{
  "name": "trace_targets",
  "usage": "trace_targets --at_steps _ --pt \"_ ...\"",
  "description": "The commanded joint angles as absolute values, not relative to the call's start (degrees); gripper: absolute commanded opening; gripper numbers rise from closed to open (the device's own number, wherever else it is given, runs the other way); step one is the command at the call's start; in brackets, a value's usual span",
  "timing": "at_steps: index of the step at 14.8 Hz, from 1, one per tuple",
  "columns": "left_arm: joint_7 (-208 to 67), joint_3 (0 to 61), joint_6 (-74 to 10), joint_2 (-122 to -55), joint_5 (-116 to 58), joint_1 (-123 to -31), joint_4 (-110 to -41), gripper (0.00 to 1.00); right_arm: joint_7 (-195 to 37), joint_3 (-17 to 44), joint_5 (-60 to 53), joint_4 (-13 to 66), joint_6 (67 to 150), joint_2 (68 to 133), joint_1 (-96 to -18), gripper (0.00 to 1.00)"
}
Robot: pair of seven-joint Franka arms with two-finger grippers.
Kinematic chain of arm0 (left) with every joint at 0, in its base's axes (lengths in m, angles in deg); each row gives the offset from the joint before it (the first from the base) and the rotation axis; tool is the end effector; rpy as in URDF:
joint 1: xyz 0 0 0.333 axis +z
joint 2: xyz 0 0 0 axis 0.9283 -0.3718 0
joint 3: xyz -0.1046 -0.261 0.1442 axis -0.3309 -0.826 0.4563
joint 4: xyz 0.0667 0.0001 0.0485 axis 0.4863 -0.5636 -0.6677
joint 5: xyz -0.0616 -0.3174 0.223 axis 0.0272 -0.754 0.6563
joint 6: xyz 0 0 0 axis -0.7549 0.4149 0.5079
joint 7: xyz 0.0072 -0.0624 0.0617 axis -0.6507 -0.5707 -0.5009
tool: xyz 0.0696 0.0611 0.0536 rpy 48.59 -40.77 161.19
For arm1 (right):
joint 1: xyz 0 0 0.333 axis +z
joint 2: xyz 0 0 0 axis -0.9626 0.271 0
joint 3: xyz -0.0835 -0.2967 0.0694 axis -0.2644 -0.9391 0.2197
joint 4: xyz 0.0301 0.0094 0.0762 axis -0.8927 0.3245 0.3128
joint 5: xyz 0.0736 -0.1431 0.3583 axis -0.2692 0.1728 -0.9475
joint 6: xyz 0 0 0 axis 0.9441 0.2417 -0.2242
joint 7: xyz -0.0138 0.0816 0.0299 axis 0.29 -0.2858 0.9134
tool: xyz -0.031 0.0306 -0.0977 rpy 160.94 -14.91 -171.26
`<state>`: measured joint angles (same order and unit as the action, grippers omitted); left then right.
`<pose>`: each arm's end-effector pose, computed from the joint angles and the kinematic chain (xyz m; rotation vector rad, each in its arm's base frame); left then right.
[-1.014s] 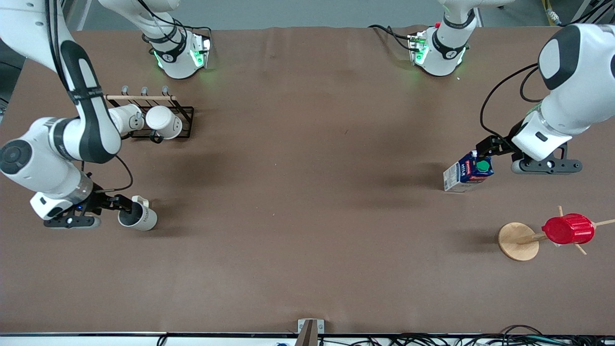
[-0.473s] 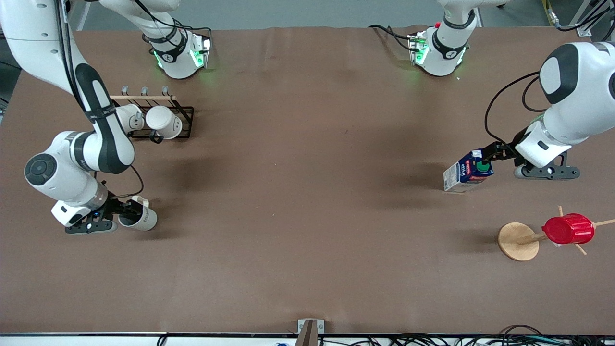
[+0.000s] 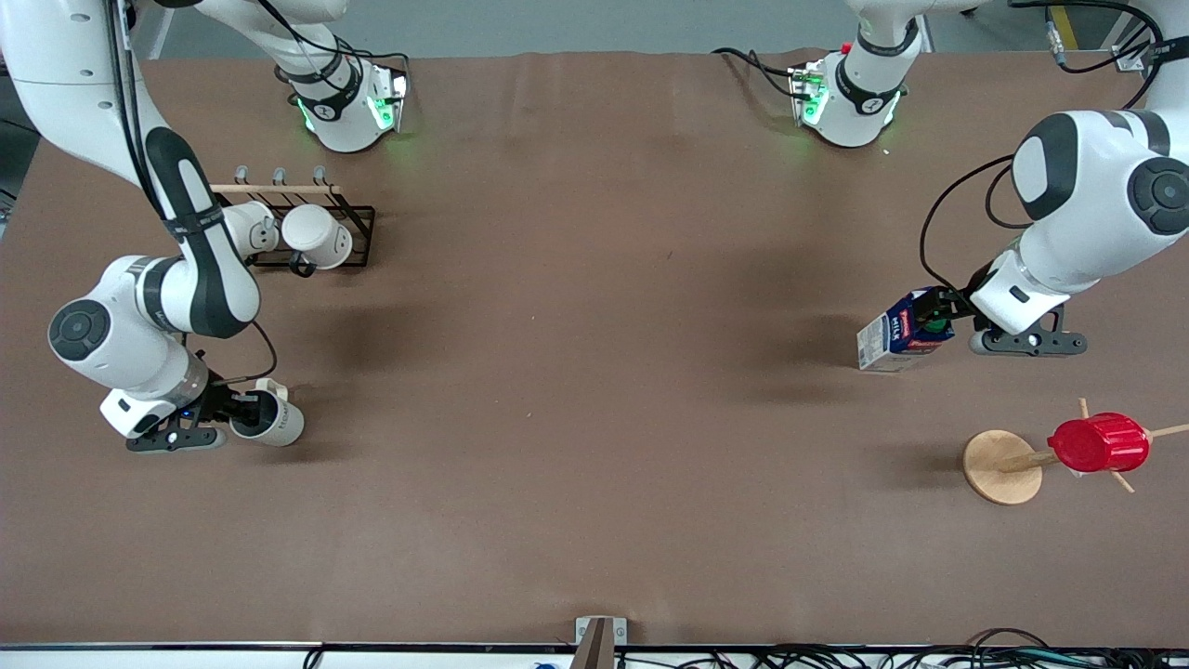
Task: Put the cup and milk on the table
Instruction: 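Grasp the grey mug with the right gripper while the left gripper grasps the milk, then carry the grey mug to the table middle and lower it with the right gripper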
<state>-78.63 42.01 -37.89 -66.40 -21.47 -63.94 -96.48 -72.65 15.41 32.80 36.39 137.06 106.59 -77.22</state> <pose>0.5519 -0.0235 0.3883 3.1108 -0.0868 -0.0265 0.6382 -0.0678 0.2393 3.0987 0.1440 0.1482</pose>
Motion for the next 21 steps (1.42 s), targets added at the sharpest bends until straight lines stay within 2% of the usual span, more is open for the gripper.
trace_targets --at_steps 1,4,7,9,13,17,21 --pt "-79.32 41.68 -39.17 -66.1 -22.22 -63.6 -98.3 0.95 -73.04 16.24 33.53 36.22 136.84 106.32 -78.32 0.0" --pt "-79.32 41.68 -41.1 -66.1 -22.22 -63.6 -99.8 0.95 -72.96 16.24 33.26 34.03 133.42 105.7 -77.62 0.0" --pt "-79.41 41.68 -42.34 -66.19 -22.22 -63.51 -100.68 0.94 -75.31 16.77 32.74 30.34 124.2 102.64 -74.47 0.0" --pt "-79.41 41.68 -43.21 -66.89 -22.22 -63.6 -100.94 0.93 -85.56 18.78 32.82 28.06 119.62 102.36 -71.39 0.0" --pt "-79.41 41.68 -43.92 -67.42 -21.95 -63.6 -101.47 0.93 -110.42 27.39 34.66 26.38 119.52 102.62 -66.3 0.0" --pt "-79.41 41.77 -44.54 -67.42 -21.51 -63.51 -102.88 0.91 -129.35 29.85 39.15 20.85 119.51 106.56 -57.51 0.0" --pt "-79.59 41.77 -44.54 -67.42 -21.51 -63.51 -102.88 0.69 -142.01 30.3 44.15 15.41 119.61 113.68 -49.6 0.0"
